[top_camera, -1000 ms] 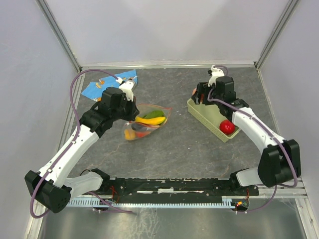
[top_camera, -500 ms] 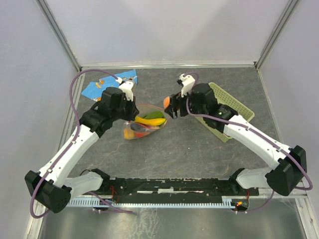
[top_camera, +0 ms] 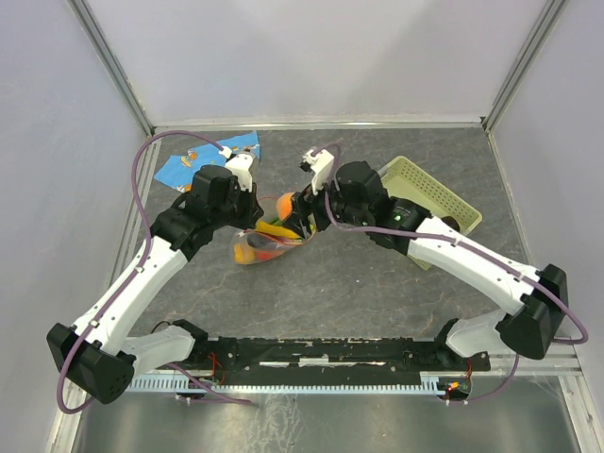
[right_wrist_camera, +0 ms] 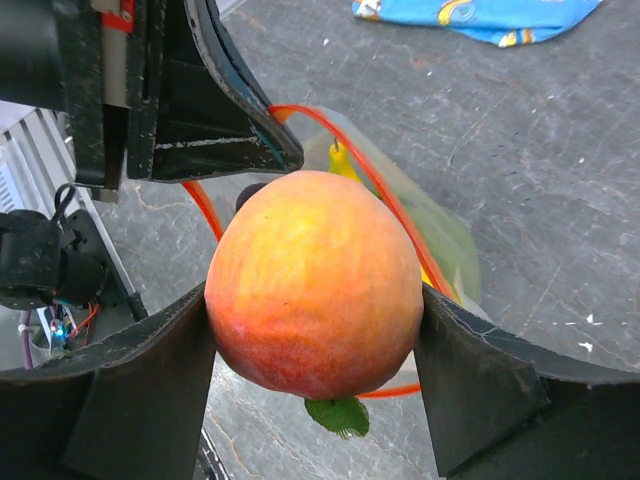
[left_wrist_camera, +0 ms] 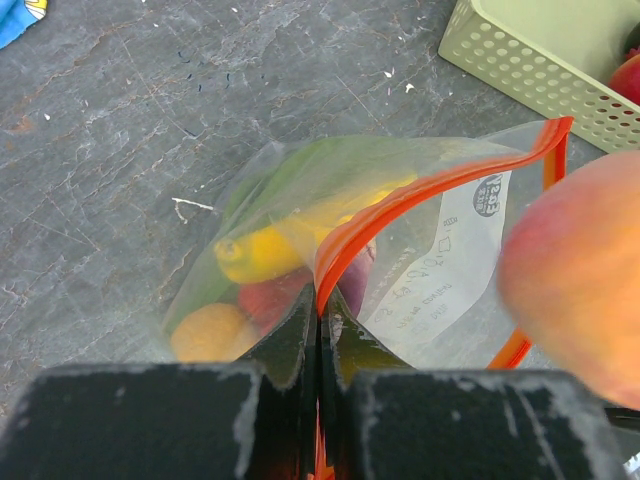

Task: Place the food in the zip-top bag and seal the zipper
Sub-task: Place the fake fruit in the zipper food storage bag.

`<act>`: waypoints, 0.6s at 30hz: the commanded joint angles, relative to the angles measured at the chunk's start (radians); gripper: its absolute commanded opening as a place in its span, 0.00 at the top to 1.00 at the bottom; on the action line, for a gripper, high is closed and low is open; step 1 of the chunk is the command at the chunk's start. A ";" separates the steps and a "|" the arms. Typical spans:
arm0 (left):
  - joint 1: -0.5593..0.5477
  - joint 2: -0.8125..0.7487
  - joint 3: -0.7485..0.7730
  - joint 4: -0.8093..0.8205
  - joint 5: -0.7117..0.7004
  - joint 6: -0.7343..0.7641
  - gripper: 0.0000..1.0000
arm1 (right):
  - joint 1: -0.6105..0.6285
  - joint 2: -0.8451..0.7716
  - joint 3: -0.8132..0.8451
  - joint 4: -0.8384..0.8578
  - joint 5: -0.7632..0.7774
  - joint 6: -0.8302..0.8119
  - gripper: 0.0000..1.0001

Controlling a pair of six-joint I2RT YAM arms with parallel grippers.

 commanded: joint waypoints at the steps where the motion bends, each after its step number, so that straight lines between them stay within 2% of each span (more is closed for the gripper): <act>1: 0.007 -0.010 -0.003 0.059 0.017 0.036 0.97 | 0.015 0.063 0.050 0.036 -0.022 0.002 0.26; 7: 0.005 -0.013 -0.003 0.059 0.020 0.036 0.97 | 0.021 0.150 0.090 0.035 -0.049 0.030 0.25; 13: 0.005 -0.013 -0.003 0.059 0.026 0.036 0.97 | 0.021 0.212 0.125 0.006 0.065 0.062 0.23; 18: 0.005 -0.015 -0.003 0.059 0.027 0.037 0.97 | 0.021 0.256 0.135 0.012 0.154 0.094 0.15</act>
